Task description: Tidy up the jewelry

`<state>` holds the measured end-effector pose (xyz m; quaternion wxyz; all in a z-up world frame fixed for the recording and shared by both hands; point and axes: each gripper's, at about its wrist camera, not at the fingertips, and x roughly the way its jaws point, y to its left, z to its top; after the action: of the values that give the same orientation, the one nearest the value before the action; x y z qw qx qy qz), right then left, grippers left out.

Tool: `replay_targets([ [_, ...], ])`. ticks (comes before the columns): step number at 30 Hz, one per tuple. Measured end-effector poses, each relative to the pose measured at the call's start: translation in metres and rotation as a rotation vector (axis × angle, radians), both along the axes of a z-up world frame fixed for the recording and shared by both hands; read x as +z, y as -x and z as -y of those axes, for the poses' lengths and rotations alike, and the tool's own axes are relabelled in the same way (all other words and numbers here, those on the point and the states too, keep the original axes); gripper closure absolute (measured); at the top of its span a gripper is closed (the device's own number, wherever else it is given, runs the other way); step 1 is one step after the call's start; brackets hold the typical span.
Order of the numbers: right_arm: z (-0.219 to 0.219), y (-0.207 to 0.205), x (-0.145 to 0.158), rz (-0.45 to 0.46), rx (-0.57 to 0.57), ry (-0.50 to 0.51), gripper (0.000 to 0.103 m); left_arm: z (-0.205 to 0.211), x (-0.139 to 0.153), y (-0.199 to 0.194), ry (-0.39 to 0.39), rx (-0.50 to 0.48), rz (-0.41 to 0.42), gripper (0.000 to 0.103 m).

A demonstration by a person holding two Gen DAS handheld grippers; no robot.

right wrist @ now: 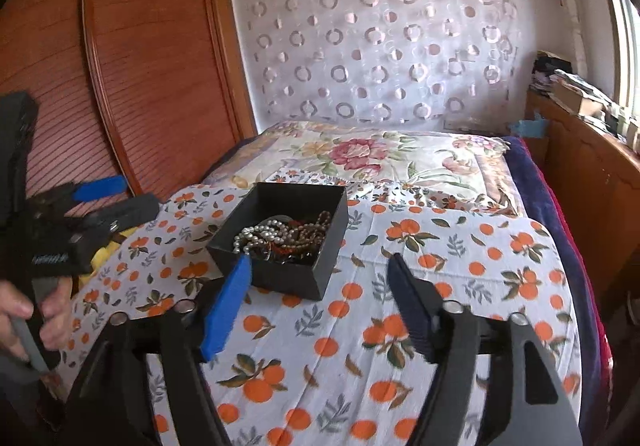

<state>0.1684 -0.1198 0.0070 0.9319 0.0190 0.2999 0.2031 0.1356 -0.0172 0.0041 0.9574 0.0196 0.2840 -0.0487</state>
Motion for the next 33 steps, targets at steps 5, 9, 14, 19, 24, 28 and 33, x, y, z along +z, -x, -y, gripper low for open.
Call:
replay_targets([
  [5,0.000,0.026,0.009,0.017,-0.025,-0.004,0.011,-0.006,0.006,0.029,-0.003,0.031,0.004,0.007],
  [9,-0.001,0.048,0.020,0.033,-0.064,0.003,0.002,-0.008,0.012,0.053,-0.014,0.048,0.023,0.007],
  [14,0.001,0.082,0.030,0.079,-0.096,-0.005,0.002,-0.011,0.016,0.083,0.000,0.062,0.053,0.007],
  [19,0.006,0.101,0.034,0.112,-0.126,-0.013,0.002,-0.011,0.018,0.100,0.016,0.068,0.062,0.007],
  [24,0.013,0.105,0.034,0.121,-0.148,-0.019,0.002,-0.012,0.017,0.109,0.026,0.070,0.071,0.007],
  [28,0.013,0.104,0.035,0.125,-0.148,-0.018,0.002,-0.013,0.019,0.112,0.026,0.075,0.086,0.007],
  [33,0.014,0.103,0.035,0.123,-0.148,-0.017,0.002,-0.013,0.020,0.114,0.023,0.076,0.089,0.007],
])
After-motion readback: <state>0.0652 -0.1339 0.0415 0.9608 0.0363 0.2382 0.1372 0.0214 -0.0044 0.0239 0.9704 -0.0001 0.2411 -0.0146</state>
